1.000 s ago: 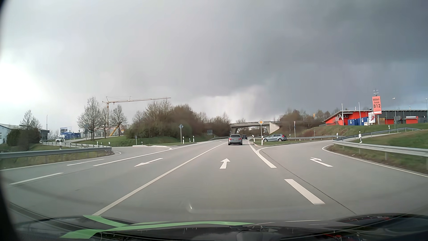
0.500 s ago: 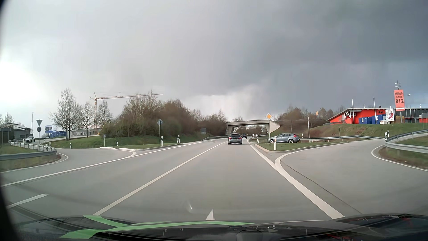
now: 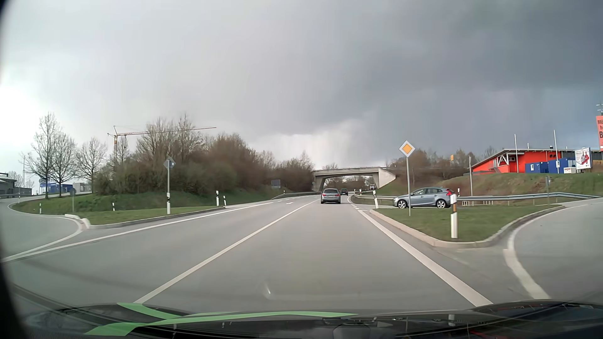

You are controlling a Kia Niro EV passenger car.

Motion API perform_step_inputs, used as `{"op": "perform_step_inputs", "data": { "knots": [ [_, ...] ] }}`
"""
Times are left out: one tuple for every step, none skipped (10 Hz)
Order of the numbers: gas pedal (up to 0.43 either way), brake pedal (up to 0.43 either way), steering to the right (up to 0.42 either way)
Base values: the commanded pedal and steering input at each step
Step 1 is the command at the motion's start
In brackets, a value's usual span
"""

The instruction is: Follow the waypoints while adhering to traffic rules and regulations

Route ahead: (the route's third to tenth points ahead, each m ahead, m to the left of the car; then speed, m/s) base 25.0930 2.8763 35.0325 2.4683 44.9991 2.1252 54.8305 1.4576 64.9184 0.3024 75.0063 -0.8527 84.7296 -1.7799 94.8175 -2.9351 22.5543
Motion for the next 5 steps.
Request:
{"op": "perform_step_inputs", "data": {
  "knots": [
    [0.169, 0.0, 0.005],
    [0.169, 0.0, 0.004],
    [0.169, 0.0, 0.005],
    [0.169, 0.0, 0.005],
    [0.169, 0.0, 0.005]
  ]
}}
